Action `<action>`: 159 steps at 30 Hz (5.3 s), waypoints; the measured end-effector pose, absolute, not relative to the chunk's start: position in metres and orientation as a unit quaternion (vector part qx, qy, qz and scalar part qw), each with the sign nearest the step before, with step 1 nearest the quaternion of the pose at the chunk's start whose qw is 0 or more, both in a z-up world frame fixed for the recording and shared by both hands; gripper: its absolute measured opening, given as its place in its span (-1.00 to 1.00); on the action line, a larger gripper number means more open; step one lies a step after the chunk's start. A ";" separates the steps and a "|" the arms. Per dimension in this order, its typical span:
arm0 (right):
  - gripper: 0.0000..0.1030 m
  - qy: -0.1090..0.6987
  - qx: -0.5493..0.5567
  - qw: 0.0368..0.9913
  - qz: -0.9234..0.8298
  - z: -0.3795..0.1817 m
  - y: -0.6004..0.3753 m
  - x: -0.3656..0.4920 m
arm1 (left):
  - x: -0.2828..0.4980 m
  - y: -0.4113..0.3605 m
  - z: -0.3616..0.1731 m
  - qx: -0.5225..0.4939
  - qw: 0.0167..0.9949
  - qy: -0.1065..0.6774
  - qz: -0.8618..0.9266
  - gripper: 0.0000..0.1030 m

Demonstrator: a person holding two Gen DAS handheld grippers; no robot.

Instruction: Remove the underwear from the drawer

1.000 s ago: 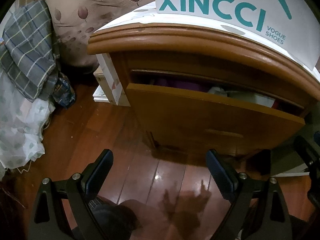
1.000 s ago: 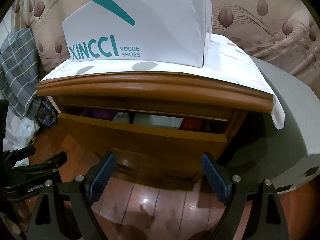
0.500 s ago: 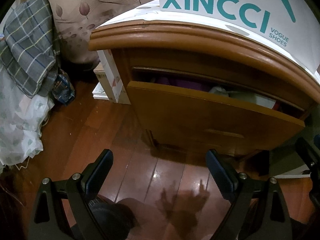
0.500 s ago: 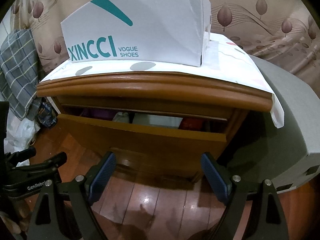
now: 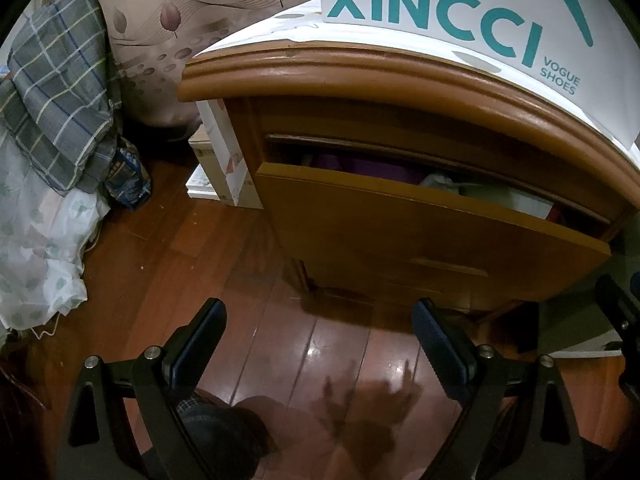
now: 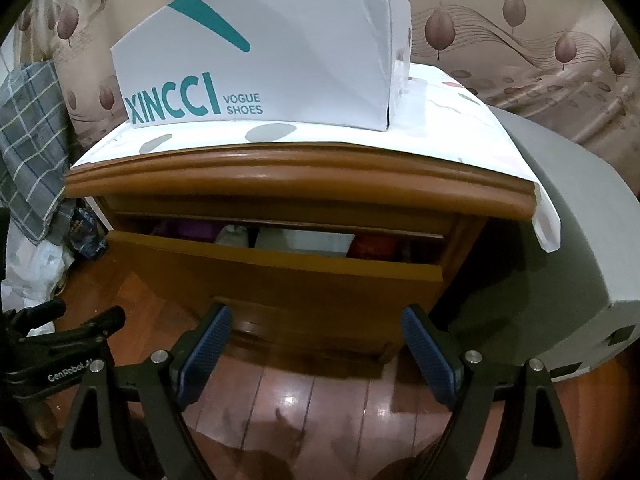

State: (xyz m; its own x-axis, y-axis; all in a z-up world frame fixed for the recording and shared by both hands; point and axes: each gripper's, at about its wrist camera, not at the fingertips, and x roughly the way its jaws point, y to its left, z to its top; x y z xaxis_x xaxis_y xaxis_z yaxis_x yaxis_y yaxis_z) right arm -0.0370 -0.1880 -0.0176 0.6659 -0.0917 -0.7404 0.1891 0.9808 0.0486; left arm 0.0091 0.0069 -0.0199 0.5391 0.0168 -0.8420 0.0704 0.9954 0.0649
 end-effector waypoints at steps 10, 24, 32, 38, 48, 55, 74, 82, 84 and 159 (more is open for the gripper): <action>0.73 0.397 0.079 0.909 -0.097 -0.017 -0.199 -0.038 | 0.009 0.011 -0.018 0.042 0.875 0.483 -0.014 0.80; 0.73 0.396 0.071 0.910 -0.101 -0.016 -0.202 -0.040 | 0.009 0.013 -0.019 0.033 0.876 0.481 -0.013 0.80; 0.73 0.392 0.092 0.909 -0.110 -0.012 -0.217 -0.045 | 0.013 0.036 -0.016 -0.095 0.862 0.496 -0.047 0.81; 0.73 0.401 0.117 0.902 -0.112 -0.013 -0.230 -0.046 | 0.022 0.038 -0.018 -0.203 0.850 0.483 -0.054 0.86; 0.73 0.413 0.133 0.893 -0.119 -0.014 -0.243 -0.045 | 0.058 0.050 -0.060 -0.375 0.795 0.477 -0.017 0.86; 0.73 0.424 0.144 0.887 -0.116 -0.018 -0.247 -0.043 | 0.072 0.046 -0.077 -0.407 0.773 0.487 -0.010 0.89; 0.73 0.436 0.150 0.879 -0.123 -0.022 -0.254 -0.042 | 0.069 0.046 -0.095 -0.428 0.791 0.436 -0.021 1.00; 0.73 0.439 0.151 0.877 -0.121 -0.022 -0.253 -0.043 | 0.050 0.052 -0.085 -0.405 0.791 0.459 0.012 1.00; 0.73 0.436 0.150 0.879 -0.122 -0.021 -0.254 -0.043 | 0.060 0.050 -0.088 -0.389 0.788 0.477 0.024 1.00; 0.73 0.408 0.155 0.890 -0.129 0.002 -0.269 -0.049 | -0.018 0.017 0.014 0.049 0.870 0.484 -0.080 0.84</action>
State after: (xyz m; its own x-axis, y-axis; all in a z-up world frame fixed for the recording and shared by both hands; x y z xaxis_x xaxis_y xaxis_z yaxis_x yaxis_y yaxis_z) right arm -0.0487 -0.2689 0.0018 0.6341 -0.1032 -0.7663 0.3563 0.9186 0.1711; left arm -0.0178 0.0173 0.0144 0.5191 -0.0917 -0.8498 0.1868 0.9824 0.0081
